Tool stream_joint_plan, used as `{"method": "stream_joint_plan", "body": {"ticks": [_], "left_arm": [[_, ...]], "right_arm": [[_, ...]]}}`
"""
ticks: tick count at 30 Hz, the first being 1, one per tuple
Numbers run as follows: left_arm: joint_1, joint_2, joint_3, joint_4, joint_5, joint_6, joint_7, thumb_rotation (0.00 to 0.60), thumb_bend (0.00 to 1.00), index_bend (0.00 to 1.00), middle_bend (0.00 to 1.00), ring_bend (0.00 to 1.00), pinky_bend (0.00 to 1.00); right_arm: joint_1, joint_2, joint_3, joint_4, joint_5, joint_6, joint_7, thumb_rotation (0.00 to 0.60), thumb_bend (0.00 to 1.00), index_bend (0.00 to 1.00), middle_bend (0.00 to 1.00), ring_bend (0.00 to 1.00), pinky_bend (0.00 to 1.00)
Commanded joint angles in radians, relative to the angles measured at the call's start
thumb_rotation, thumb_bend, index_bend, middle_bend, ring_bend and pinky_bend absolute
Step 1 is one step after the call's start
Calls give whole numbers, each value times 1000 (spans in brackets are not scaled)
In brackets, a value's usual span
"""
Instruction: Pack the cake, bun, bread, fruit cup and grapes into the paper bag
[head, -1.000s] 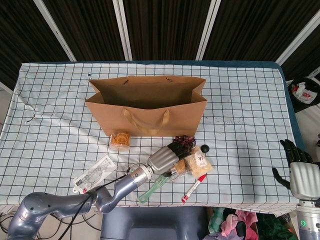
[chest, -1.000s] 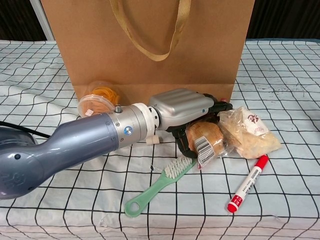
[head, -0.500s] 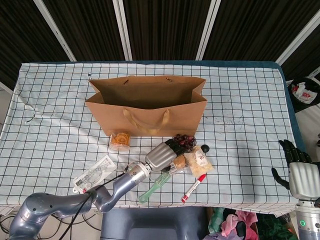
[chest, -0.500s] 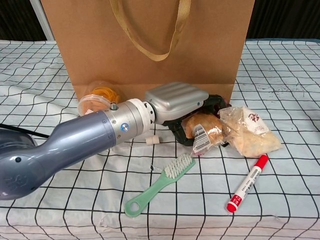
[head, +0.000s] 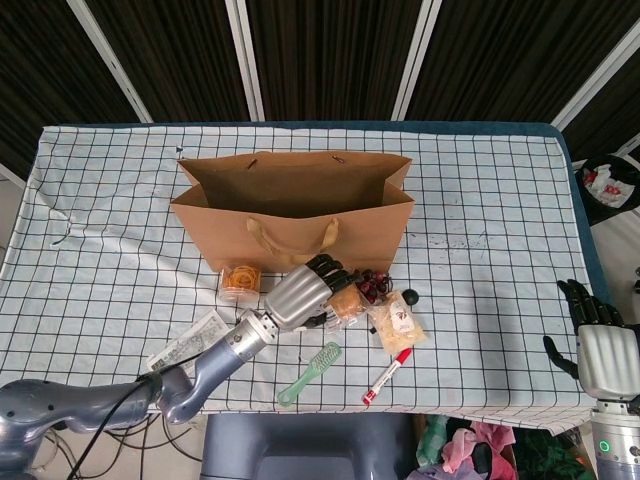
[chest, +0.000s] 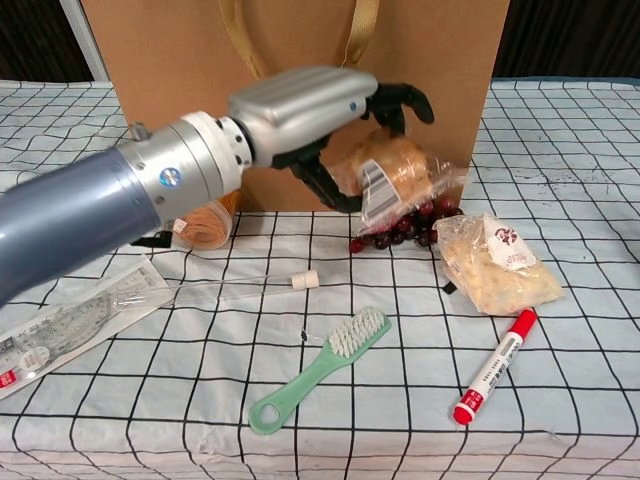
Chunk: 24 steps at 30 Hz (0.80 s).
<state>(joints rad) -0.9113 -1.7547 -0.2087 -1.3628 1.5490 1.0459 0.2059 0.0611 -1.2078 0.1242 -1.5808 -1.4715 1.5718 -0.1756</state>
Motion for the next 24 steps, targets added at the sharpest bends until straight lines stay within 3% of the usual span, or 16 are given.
{"method": "stream_joint_plan", "body": {"ticks": [1, 12, 18, 24], "left_arm": [[43, 108, -26, -122, 26, 86, 10, 600, 281, 202, 351, 217, 235], [111, 309, -144, -327, 112, 322, -19, 600, 281, 213, 352, 217, 235], [107, 373, -216, -321, 60, 328, -14, 600, 279, 222, 353, 217, 235], [79, 404, -275, -275, -63, 256, -35, 600, 277, 212, 352, 217, 235]], "right_arm": [[0, -1, 2, 0, 4, 0, -4, 600, 236, 116, 126, 223, 273], [2, -8, 6, 7, 16, -6, -18, 600, 236, 116, 126, 223, 273], [7, -15, 2, 8, 17, -16, -31, 600, 235, 116, 126, 223, 273], [12, -24, 3, 12, 20, -22, -45, 600, 236, 116, 126, 223, 273]]}}
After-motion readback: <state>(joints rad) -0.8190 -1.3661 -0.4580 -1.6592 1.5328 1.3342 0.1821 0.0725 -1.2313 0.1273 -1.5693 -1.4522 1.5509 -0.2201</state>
